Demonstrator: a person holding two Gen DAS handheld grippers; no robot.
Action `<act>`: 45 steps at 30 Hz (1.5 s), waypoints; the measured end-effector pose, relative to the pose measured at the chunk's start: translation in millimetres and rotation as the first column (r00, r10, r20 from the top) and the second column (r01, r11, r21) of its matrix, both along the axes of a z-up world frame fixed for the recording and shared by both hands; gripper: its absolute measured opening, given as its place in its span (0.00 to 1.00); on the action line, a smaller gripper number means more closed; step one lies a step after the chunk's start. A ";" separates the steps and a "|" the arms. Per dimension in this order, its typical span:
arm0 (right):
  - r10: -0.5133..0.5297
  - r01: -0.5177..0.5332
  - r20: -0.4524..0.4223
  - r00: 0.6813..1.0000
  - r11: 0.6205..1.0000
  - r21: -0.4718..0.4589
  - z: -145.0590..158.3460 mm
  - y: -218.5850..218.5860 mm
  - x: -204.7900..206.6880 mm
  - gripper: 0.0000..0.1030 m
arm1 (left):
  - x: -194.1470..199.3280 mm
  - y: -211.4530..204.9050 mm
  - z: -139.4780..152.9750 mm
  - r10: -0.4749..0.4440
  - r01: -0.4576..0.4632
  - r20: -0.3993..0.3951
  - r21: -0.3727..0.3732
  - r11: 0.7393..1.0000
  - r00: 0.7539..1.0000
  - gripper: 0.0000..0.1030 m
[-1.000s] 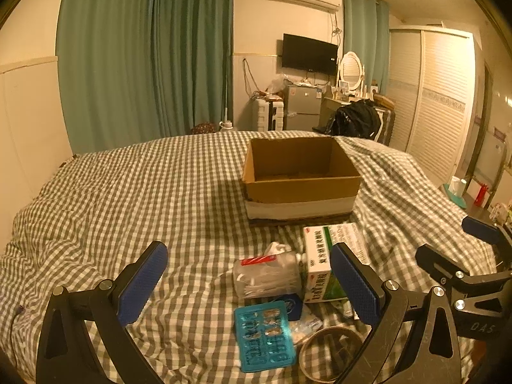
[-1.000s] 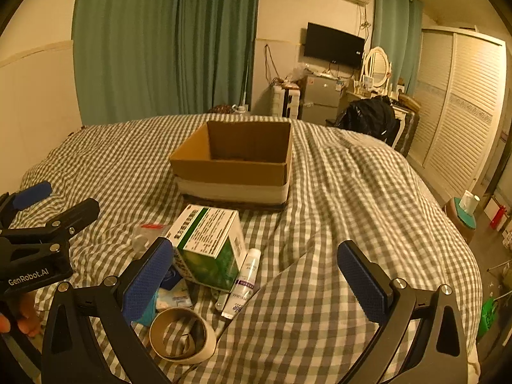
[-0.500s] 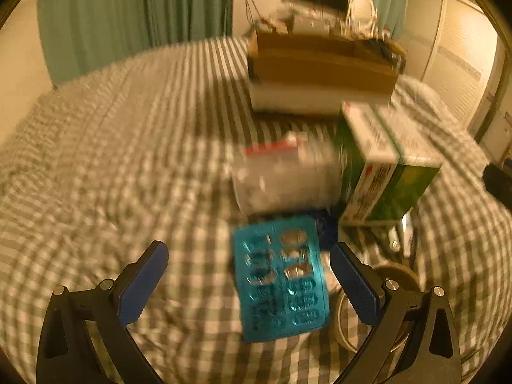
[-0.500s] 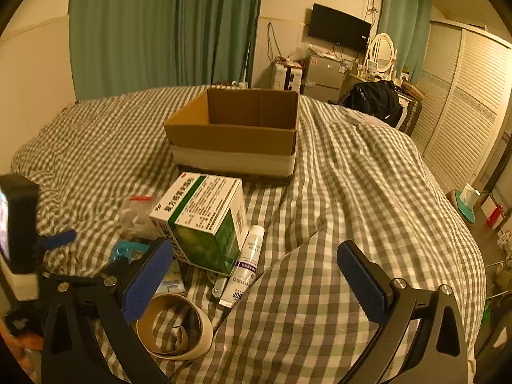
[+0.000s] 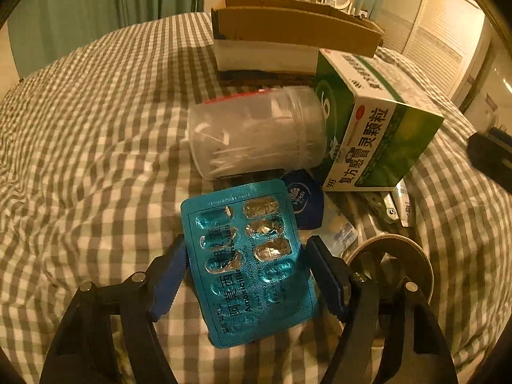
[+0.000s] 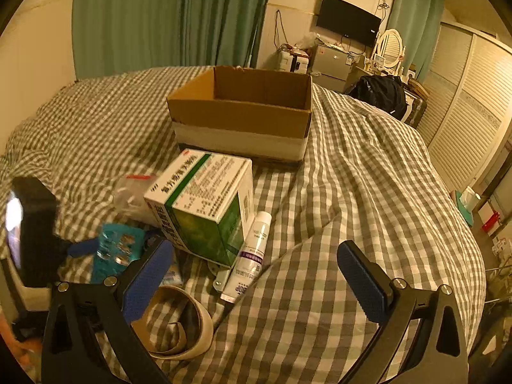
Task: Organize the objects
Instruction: 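Grasp the teal blister pack with the left gripper while the right grasps the tape roll, then carry both items over the cardboard box and open both grippers to drop them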
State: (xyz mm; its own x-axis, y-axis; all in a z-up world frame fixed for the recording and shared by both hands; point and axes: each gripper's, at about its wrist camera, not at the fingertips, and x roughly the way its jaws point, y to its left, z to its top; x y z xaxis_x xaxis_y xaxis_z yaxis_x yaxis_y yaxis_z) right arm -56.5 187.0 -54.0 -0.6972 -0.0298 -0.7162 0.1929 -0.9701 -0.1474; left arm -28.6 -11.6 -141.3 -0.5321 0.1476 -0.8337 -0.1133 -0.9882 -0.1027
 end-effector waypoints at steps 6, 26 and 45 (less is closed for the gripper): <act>0.038 -0.039 0.058 0.998 0.999 0.021 -13.4 -10.0 10.0 1.00 | 8.9 -16.1 20.9 0.037 -0.038 -0.048 -0.024 0.999 0.998 0.71; 0.201 -0.215 0.275 0.940 0.976 0.023 -88.2 -61.5 39.2 0.94 | 62.6 -51.3 35.0 0.104 -0.111 -0.089 -0.072 0.991 0.991 0.71; 0.233 -0.230 0.025 0.972 0.969 -0.087 11.0 -31.9 45.3 0.82 | 48.9 -46.1 80.1 0.118 -0.124 -0.174 -0.025 0.992 0.978 0.71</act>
State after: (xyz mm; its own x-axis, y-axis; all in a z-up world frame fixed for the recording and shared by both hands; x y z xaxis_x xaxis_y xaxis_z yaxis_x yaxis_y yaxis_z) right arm -11.2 155.1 -43.0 -0.6391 -0.2479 -0.7281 0.4170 -0.9071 -0.0572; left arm 20.4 -57.7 -61.2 -0.6803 0.0451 -0.7315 -0.0055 -0.9984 -0.0565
